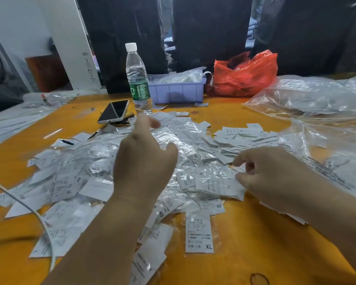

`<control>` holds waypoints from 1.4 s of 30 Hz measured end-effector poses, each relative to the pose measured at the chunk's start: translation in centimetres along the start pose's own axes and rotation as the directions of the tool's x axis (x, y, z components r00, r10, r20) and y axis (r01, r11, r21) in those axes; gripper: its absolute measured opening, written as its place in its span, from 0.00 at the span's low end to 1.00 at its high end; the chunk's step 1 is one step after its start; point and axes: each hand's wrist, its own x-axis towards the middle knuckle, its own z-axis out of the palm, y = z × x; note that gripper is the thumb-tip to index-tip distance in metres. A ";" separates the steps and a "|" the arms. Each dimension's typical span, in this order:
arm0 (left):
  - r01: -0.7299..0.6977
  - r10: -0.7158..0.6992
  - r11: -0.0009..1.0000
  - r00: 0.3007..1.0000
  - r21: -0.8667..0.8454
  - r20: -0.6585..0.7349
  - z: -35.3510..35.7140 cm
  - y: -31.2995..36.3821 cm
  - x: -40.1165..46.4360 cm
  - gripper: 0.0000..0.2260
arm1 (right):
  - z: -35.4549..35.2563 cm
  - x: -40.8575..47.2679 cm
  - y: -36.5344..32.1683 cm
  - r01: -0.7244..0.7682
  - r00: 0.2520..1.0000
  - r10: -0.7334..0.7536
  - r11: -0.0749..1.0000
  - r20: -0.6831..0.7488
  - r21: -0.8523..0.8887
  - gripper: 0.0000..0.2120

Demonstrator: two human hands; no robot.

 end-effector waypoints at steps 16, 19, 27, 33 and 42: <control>-0.130 0.085 0.992 0.702 0.009 0.707 1.1 1.3 -2.4 0.17 | 0.1 -0.2 -0.5 -0.090 0.993 0.104 0.968 0.047 -0.235 0.10; -0.142 0.064 0.988 0.710 0.054 0.701 1.1 1.0 -2.2 0.15 | 0.2 -0.2 -0.4 -0.085 0.991 0.107 0.969 0.083 -0.233 0.09; -0.174 0.060 0.979 0.750 0.108 0.658 2.0 0.5 -2.1 0.07 | 0.1 -0.5 -0.9 -0.067 0.989 0.089 0.981 0.116 -0.182 0.12; -0.160 0.058 0.982 0.761 0.099 0.647 2.2 0.2 -2.1 0.06 | 0.0 -0.6 -0.8 -0.093 0.993 0.103 0.984 0.054 -0.152 0.13; -0.144 0.058 0.986 0.770 0.085 0.636 2.4 0.1 -2.1 0.06 | -0.2 -1.0 -1.5 -0.060 0.996 0.070 0.985 0.061 -0.159 0.11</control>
